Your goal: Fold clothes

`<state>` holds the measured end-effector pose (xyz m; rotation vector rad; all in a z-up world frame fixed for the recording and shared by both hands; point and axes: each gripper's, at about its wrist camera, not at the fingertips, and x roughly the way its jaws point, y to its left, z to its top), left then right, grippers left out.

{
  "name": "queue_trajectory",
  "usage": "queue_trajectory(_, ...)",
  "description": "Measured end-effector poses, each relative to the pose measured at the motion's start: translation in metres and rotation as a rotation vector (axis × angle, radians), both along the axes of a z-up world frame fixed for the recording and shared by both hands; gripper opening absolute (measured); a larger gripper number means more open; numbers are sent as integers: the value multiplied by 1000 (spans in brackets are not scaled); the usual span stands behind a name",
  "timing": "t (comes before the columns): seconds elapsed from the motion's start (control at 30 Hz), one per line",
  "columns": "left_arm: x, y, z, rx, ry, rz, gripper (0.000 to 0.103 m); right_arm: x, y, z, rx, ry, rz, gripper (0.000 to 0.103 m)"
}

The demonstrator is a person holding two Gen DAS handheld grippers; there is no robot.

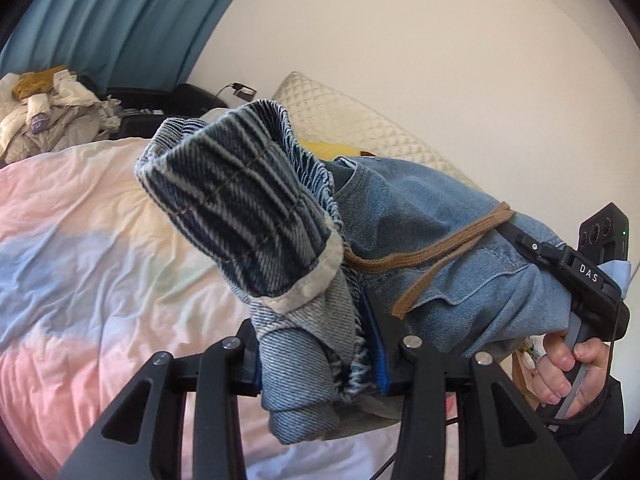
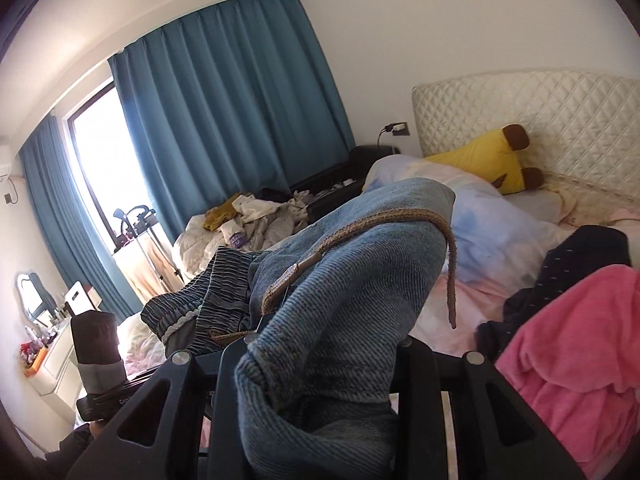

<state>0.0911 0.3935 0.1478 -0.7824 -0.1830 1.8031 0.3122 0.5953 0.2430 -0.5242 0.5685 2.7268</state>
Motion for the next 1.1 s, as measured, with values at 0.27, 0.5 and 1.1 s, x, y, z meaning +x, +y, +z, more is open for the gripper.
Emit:
queue_trajectory(0.27,100,80,1,-9,47,-223,40,144,13,0,66,3,-252,27)
queue_trajectory(0.5,182,135,-39,-54,54,-417,40,255,5,-41,73,-42,-486,27)
queue_trajectory(1.1,248,176,-218,-563,-26,-552,43,362,-16,-330,-498,-392,-756,31)
